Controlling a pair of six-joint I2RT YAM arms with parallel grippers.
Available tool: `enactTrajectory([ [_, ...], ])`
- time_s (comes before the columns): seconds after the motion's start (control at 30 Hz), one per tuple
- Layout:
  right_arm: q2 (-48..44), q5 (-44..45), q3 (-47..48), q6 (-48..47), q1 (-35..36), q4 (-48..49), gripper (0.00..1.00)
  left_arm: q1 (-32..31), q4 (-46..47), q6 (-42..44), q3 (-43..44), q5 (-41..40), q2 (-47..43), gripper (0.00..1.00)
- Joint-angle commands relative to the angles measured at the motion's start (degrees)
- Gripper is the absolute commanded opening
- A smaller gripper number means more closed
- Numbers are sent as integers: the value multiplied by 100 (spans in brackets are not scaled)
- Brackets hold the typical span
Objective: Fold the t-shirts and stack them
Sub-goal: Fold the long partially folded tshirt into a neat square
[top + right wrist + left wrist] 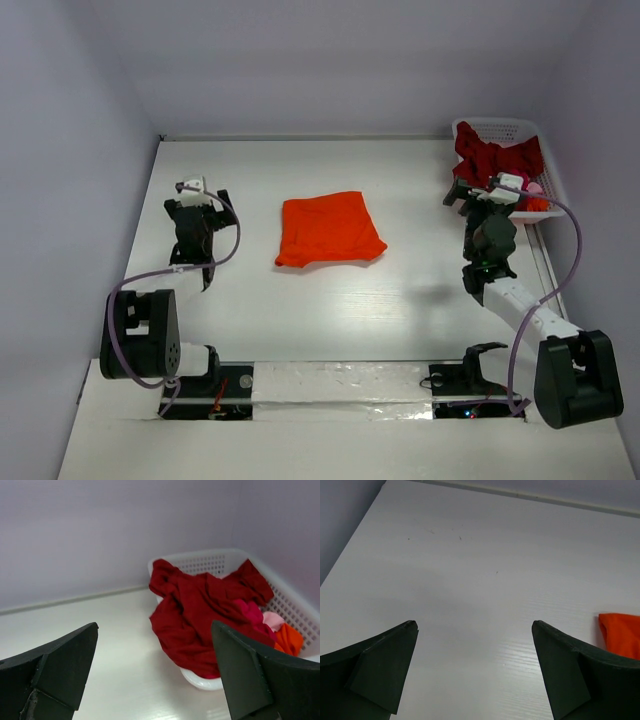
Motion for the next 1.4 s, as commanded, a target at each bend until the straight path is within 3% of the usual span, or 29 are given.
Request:
enactTrajectory([
  [0.0,-294,-190,-89,114,-31,659,100,16,1352,244,-488,17,-272,99],
  [0.1,-102,-50,-177,17,-92,817,100,16,2443,103,-1026,-291,-88,99],
  [0.27,-250,-111,-702,490,-145,923,100,16,2051,463,-859,103,-52,99],
  [0.43,126,64,-609,160,-146,1467,100,16,2419,463,-1132,-150,-228,99],
  [0.47,162,108,-512,210,-146,1268,100,16,2480,507,-1176,-38,-315,99],
  [0.57,495,186,-757,245,-146,1985,100,-132,2622,770,-1343,324,-404,99],
  [0.7,690,153,-679,281,-251,2022,100,-133,2139,648,-870,-98,-44,99],
  [0.77,698,-66,-792,526,-487,2222,100,-81,2016,543,-685,155,166,99],
  [0.87,821,-85,-994,527,-488,2688,100,-80,3705,499,-1664,149,-95,99],
  [0.9,856,-111,-1021,527,-488,2759,100,-132,5173,446,-2460,-122,-53,99],
  [0.97,1023,-33,-1135,536,-488,3144,100,-186,6516,322,-2749,-537,567,99],
  [1.0,971,-41,-1127,579,-488,3007,100,-186,6576,453,-2680,-416,694,99],
  [1.1,1041,-32,-1005,544,-488,2989,100,-186,4570,682,-1874,313,412,99],
  [1.27,989,-50,-986,571,-488,2796,100,-186,5239,709,-2177,297,475,99],
  [1.37,1023,-50,-986,553,-488,2856,100,-186,4741,701,-1951,219,466,99],
])
